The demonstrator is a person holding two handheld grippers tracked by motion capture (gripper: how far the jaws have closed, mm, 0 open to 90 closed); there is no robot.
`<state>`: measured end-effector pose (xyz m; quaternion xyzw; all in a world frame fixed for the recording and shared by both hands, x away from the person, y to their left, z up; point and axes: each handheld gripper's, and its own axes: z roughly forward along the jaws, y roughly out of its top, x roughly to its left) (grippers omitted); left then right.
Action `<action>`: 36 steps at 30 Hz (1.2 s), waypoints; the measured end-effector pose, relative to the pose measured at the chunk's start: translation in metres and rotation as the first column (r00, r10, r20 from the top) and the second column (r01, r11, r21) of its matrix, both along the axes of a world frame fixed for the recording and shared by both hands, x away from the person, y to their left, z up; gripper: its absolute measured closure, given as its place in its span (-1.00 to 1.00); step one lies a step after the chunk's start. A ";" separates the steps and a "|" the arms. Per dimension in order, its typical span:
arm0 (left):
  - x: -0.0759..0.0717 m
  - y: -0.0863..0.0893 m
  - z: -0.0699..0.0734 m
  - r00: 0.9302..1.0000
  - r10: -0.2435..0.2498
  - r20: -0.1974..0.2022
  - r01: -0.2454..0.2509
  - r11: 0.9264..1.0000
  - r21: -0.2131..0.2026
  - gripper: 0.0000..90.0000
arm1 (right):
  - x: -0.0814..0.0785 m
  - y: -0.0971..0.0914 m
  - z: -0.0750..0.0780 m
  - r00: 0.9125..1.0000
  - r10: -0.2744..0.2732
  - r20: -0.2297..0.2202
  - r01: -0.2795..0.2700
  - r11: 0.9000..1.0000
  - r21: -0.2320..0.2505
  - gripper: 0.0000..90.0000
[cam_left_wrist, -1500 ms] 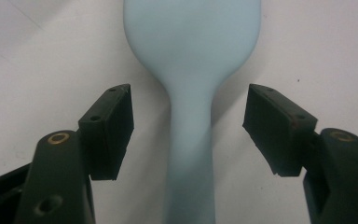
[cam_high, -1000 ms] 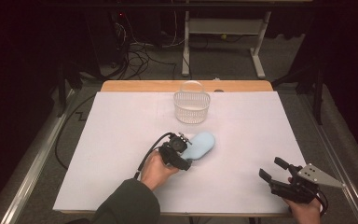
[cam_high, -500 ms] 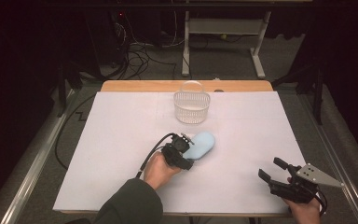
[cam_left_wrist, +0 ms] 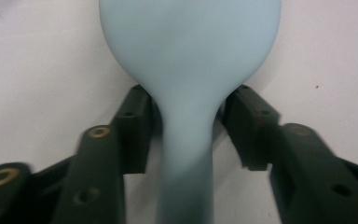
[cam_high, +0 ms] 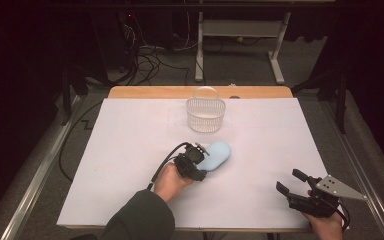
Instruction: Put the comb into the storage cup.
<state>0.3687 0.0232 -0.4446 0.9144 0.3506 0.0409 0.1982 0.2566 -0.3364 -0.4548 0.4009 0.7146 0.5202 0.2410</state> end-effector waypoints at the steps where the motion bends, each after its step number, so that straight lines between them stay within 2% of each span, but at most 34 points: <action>1: 0.000 0.000 0.000 1.000 0.000 0.000 0.000 1.000 0.001 0.21 | 0.000 0.000 0.000 1.000 -0.001 0.000 0.001 1.000 -0.002 -0.48; 13: 0.001 0.001 0.001 1.000 -0.003 -0.009 0.003 1.000 0.005 0.36 | 0.000 0.000 0.000 1.000 0.000 -0.003 0.000 1.000 0.005 -0.49; 16: 0.001 0.001 0.001 1.000 -0.009 -0.010 0.010 1.000 0.007 0.45 | 0.000 -0.001 0.000 1.000 -0.007 -0.002 0.007 1.000 0.007 -0.49; 22: 0.001 0.003 0.001 1.000 -0.023 -0.002 0.023 1.000 0.003 0.47 | 0.000 -0.006 0.000 1.000 -0.029 -0.003 0.029 0.999 0.025 -0.49; 36: 0.000 0.005 0.000 0.999 -0.036 0.014 0.037 0.999 -0.011 0.50 | 0.000 -0.004 0.000 1.000 -0.017 -0.002 0.017 1.000 0.020 -0.49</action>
